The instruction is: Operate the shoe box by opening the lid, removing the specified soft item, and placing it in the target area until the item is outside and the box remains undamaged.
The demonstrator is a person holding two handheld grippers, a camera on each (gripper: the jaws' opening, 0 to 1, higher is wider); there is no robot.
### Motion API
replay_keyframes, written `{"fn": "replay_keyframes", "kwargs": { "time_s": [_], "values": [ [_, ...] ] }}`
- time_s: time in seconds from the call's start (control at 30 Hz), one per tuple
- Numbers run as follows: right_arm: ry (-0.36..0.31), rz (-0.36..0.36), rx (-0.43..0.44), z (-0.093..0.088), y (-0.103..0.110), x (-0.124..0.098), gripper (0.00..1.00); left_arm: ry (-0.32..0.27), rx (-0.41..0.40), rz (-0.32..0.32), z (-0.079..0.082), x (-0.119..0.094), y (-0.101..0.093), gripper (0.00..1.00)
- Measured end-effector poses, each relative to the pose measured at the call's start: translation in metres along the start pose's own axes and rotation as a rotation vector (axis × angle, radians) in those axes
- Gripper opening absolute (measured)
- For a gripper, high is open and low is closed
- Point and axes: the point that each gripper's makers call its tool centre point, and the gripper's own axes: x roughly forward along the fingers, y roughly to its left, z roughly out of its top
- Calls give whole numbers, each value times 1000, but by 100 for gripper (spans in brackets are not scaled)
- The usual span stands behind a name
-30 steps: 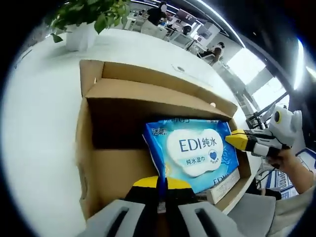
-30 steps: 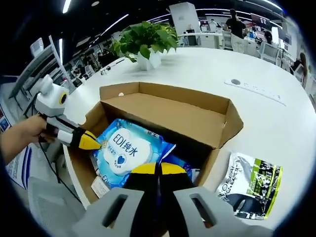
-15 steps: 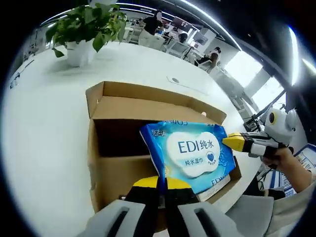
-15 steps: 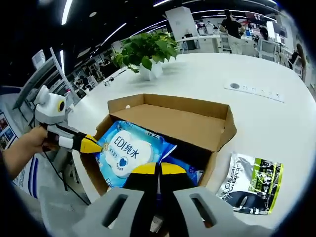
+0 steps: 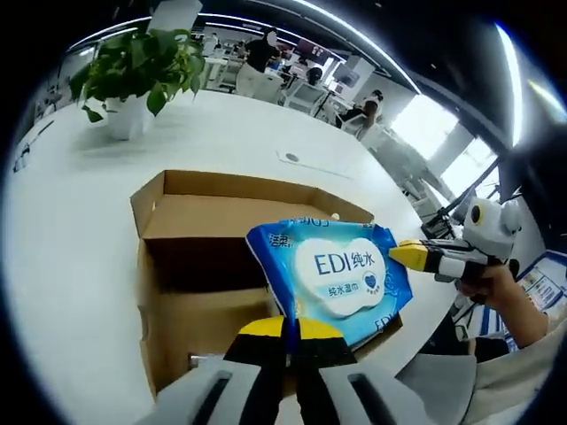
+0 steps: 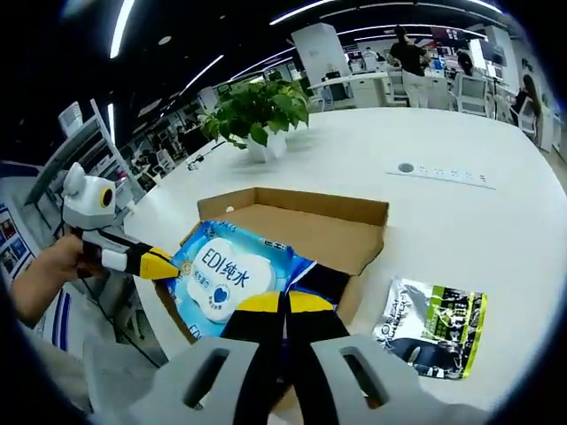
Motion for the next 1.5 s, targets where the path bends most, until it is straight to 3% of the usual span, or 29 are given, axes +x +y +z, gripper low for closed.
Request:
{"fn": "replay_keyframes", "kwargs": {
  "time_s": [0.67, 1.5],
  "values": [
    [-39, -91, 86, -5, -58, -49, 0, 11, 72, -83, 8, 37, -69, 1],
    [-60, -195, 161, -17, -133, -97, 0, 57, 159, -156, 11, 94, -138, 1]
  ]
}}
